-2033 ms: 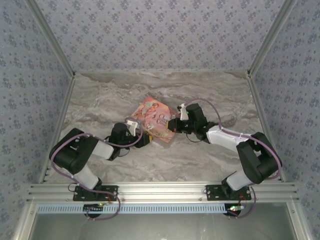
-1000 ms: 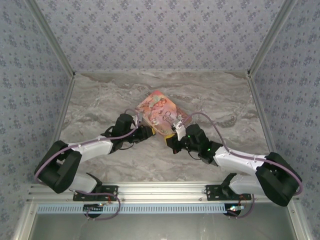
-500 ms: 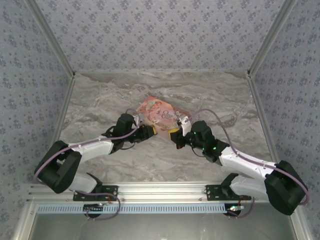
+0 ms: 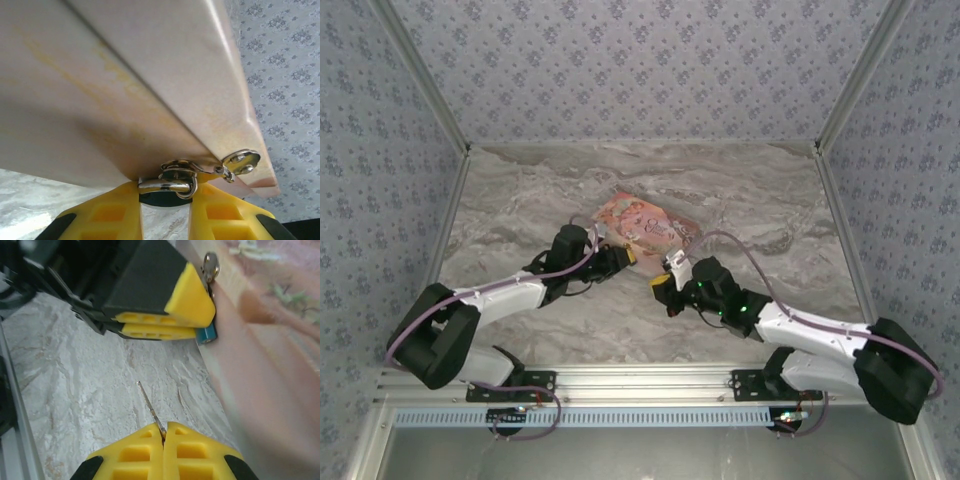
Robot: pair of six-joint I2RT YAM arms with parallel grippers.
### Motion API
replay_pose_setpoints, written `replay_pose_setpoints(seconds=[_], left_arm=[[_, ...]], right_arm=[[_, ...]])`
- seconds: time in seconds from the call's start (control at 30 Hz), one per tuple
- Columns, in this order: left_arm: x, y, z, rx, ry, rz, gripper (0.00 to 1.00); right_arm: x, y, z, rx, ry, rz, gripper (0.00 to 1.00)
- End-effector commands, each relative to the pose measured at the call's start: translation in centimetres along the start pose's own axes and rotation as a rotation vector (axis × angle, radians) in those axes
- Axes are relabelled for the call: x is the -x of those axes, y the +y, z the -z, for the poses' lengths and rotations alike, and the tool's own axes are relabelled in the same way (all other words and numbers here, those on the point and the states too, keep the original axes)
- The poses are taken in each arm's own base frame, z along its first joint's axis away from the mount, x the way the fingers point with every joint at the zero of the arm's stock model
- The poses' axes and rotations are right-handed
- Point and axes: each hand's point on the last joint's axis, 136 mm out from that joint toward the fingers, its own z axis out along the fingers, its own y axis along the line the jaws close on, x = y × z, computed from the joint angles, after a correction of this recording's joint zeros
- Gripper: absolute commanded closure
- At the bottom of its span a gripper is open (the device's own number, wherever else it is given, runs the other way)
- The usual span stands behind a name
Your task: Unlock the padlock with the key
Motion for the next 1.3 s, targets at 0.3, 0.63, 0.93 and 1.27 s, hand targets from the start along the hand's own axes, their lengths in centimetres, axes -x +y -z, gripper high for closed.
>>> replay_pose_setpoints(seconds=[0.3,0.63,0.93,1.27], left_arm=[[1.1,-5.6,0.9,-0.140,-0.047,-0.034,0.79],[0.8,-5.5,1.0,-0.138,-0.045,-0.035,0.79],[0.7,-5.7,0.9,-0.142,-0.044,-0.037,0.80],[0.5,-5.7,0.8,-0.139,-0.042,-0.037,0.80]], right_arm=[[0.6,-2.2,-2.7,-0.091,-0.052,-0.072,0.96],[1.0,-3.5,-2.5,-0.103,-0.069,-0.093,0.95],[1.1,-4.0,-3.0,-0.115,-0.061,-0.091,0.95],[1.5,-4.5,-3.5,-0.141,-0.065,-0.097,0.95]])
